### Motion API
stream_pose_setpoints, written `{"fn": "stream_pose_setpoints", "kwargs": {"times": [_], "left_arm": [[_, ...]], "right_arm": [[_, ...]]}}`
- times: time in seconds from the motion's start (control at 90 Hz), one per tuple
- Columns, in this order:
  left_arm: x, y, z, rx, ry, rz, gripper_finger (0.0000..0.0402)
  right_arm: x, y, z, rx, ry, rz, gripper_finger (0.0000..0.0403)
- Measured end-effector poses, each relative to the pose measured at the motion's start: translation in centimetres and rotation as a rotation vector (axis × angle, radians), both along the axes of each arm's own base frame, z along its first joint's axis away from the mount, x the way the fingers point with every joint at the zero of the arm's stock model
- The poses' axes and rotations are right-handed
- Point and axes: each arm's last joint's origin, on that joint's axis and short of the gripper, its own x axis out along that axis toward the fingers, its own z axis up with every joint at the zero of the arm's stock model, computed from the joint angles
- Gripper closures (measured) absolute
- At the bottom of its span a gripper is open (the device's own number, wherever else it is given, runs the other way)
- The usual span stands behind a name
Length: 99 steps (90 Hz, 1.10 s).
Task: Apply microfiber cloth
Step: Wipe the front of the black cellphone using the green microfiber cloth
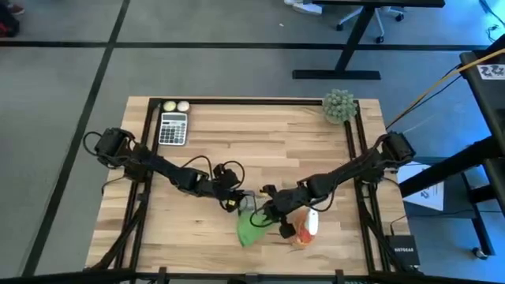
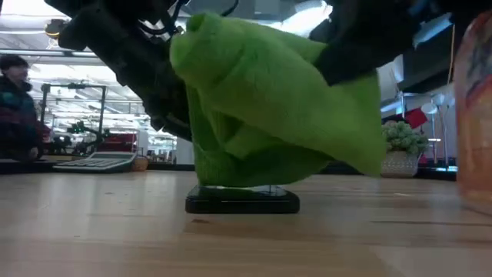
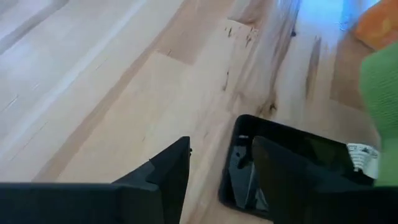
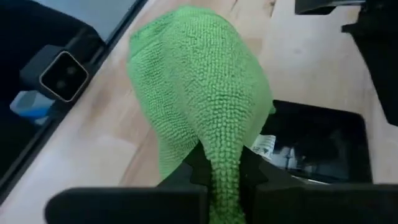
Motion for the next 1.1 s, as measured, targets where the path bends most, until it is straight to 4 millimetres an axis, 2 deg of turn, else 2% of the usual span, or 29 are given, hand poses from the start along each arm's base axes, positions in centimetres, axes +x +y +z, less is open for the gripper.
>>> {"fn": "stream_pose_setpoints", "kwargs": {"times": [0.222,0.489,0.611,0.656,0.733,0.833,0.922,1.1], "left_arm": [[0.0,-0.1,-0.1,-0.021,0.007,-0.016,0.0245],[0.4,-0.3,-2.8,-0.047,0.085,-0.038,0.0245],[0.9,-0.2,-3.6,-0.061,0.070,-0.035,0.0245],[1.1,-0.1,-3.9,-0.067,0.072,-0.035,0.0245],[1.3,0.0,-4.2,-0.077,0.073,-0.033,0.0245],[1.3,0.1,-4.3,-0.080,0.069,-0.039,0.0245],[1.3,0.1,-4.3,-0.081,0.066,-0.041,0.0245],[1.3,-0.1,-4.3,-0.086,0.069,-0.052,0.0245]], "right_arm": [[-0.2,-0.1,-0.6,-0.030,0.043,0.008,0.0396],[0.3,0.1,-1.2,-0.018,0.026,0.021,0.0396],[0.6,-0.1,-1.3,-0.069,-0.019,-0.053,0.0396],[0.7,-0.2,-1.9,-0.095,-0.021,-0.084,0.0396],[0.5,-0.4,-3.9,-0.157,0.048,-0.111,0.0396],[1.6,-0.3,-4.1,-0.133,-0.016,-0.129,0.0396],[1.9,-0.3,-6.2,-0.166,-0.002,-0.182,0.0396],[2.5,-0.3,-5.8,-0.216,-0.037,-0.219,0.0396]]}}
